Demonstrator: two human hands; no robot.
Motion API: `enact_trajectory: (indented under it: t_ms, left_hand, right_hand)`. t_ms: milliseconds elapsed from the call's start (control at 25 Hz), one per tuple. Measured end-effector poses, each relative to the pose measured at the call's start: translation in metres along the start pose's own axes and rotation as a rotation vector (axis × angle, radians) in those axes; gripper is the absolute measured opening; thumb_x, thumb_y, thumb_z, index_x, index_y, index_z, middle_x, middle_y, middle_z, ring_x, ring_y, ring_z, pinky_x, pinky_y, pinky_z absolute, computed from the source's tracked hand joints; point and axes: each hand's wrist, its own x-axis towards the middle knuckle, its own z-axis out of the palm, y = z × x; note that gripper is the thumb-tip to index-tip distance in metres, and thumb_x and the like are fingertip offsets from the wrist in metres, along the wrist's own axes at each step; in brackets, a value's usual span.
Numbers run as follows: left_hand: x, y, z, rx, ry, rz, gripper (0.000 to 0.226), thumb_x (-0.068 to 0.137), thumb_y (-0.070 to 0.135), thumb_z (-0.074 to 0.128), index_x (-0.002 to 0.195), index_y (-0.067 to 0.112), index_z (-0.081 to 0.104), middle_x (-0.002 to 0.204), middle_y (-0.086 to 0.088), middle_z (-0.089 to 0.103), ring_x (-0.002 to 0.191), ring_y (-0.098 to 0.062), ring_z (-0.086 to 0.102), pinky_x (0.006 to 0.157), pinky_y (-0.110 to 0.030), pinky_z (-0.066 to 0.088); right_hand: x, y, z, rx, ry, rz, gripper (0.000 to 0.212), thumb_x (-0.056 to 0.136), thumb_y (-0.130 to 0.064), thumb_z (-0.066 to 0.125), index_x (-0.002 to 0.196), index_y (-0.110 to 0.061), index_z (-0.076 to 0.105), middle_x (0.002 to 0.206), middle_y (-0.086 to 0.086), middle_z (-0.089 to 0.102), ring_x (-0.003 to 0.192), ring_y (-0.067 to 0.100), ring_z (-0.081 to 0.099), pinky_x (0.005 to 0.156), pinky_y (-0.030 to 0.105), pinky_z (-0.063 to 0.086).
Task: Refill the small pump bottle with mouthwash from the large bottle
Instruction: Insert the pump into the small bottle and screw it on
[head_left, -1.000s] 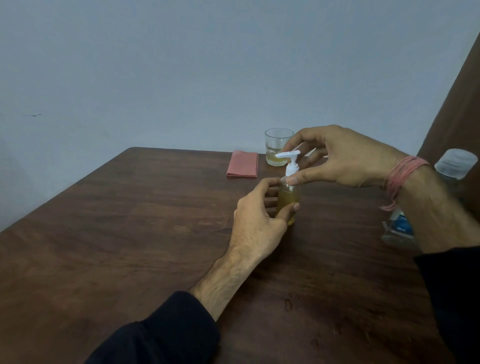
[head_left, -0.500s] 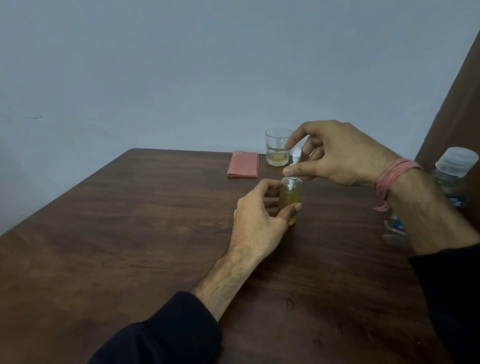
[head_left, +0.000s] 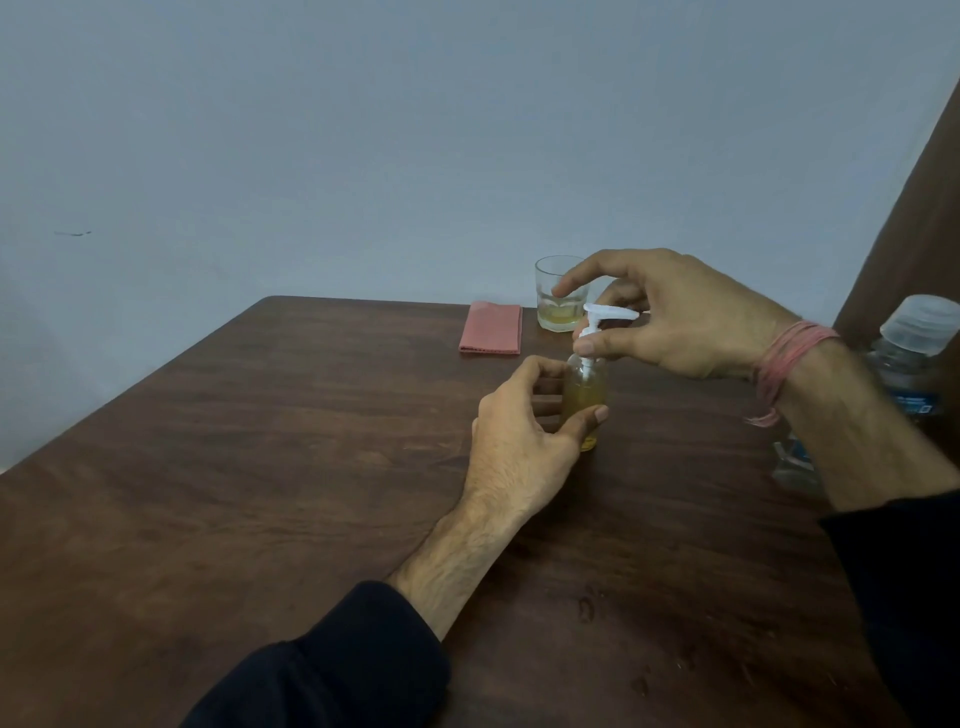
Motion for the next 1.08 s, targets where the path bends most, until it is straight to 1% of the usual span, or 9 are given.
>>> enact_trajectory:
  t_ms: [120,240,400,560,760,840,920,1000,1080]
  left_hand:
    - [0.0,0.001,0.0,-0.005,-0.003,0.005,0.043,0.091,0.038,0.095,0.127,0.036,0.071,0.118,0.017,0.081,0.113,-0.003,0.078,0.102,-0.039,0.068]
    - [-0.001,0.001,-0.001,0.015,-0.007,0.012,0.049,0.092,0.04,0.094,0.133,0.037,0.068,0.12,0.02,0.078,0.116,-0.002,0.076,0.104,-0.04,0.068]
    - [0.002,-0.001,-0.001,-0.003,-0.016,0.005,0.044,0.092,0.039,0.095,0.128,0.035,0.07,0.123,0.014,0.08,0.117,-0.005,0.077,0.102,-0.043,0.068]
    - [0.001,-0.001,-0.001,-0.02,0.002,0.001,0.041,0.089,0.038,0.097,0.121,0.038,0.072,0.115,0.016,0.082,0.109,-0.003,0.08,0.098,-0.04,0.069]
    - [0.0,-0.001,0.0,-0.032,0.018,0.016,0.039,0.088,0.038,0.098,0.116,0.041,0.071,0.11,0.018,0.082,0.103,-0.002,0.081,0.095,-0.038,0.071]
    - [0.0,-0.001,0.0,-0.036,0.018,0.022,0.039,0.088,0.039,0.098,0.114,0.043,0.07,0.11,0.017,0.082,0.103,-0.001,0.081,0.095,-0.038,0.07]
    - [0.0,-0.002,-0.001,-0.02,0.016,0.031,0.04,0.087,0.042,0.097,0.115,0.045,0.068,0.111,0.018,0.081,0.105,0.0,0.08,0.096,-0.037,0.07]
    - [0.001,-0.002,-0.001,-0.013,0.015,0.028,0.04,0.087,0.042,0.097,0.115,0.045,0.068,0.112,0.017,0.081,0.106,0.0,0.079,0.097,-0.038,0.07]
    - [0.001,-0.001,0.0,-0.004,0.016,0.021,0.041,0.087,0.042,0.097,0.112,0.047,0.066,0.112,0.018,0.08,0.106,0.0,0.079,0.097,-0.039,0.07]
  right_hand:
    - [0.001,-0.004,0.007,-0.179,0.069,0.045,0.04,0.081,-0.062,0.086,0.106,-0.033,0.077,0.083,-0.006,0.076,0.075,0.01,0.073,0.078,0.035,0.061]
    - [0.004,-0.004,0.015,-0.293,0.043,0.048,0.055,0.078,-0.076,0.076,0.096,-0.024,0.077,0.087,-0.001,0.072,0.079,0.018,0.066,0.069,0.034,0.051]
    - [-0.002,-0.005,0.0,-0.074,-0.053,0.025,0.069,0.074,-0.048,0.097,0.135,-0.047,0.066,0.123,-0.021,0.069,0.097,0.002,0.074,0.083,0.021,0.053]
    - [0.0,0.001,-0.005,0.009,-0.049,0.02,0.058,0.081,-0.019,0.097,0.127,-0.045,0.073,0.104,-0.018,0.082,0.091,-0.006,0.077,0.086,0.02,0.057]
    - [0.002,0.0,0.003,-0.009,0.068,0.103,0.056,0.069,-0.043,0.102,0.115,-0.026,0.075,0.083,-0.012,0.083,0.068,0.0,0.079,0.079,0.023,0.06]
    - [0.002,0.001,0.004,-0.023,0.087,0.106,0.065,0.066,-0.051,0.1,0.12,-0.028,0.073,0.092,-0.011,0.082,0.069,-0.001,0.078,0.076,0.022,0.059]
    - [0.002,0.002,0.002,0.0,0.04,0.101,0.086,0.065,-0.056,0.098,0.141,-0.036,0.063,0.115,-0.015,0.074,0.085,0.001,0.078,0.085,0.026,0.06]
    - [0.002,0.003,0.0,0.07,-0.046,0.099,0.105,0.072,-0.044,0.099,0.161,-0.038,0.043,0.126,-0.012,0.074,0.101,0.005,0.078,0.1,0.031,0.06]
    - [0.003,0.006,0.0,0.14,-0.095,0.085,0.107,0.08,-0.028,0.097,0.166,-0.037,0.034,0.113,-0.01,0.084,0.1,0.003,0.08,0.108,0.033,0.057]
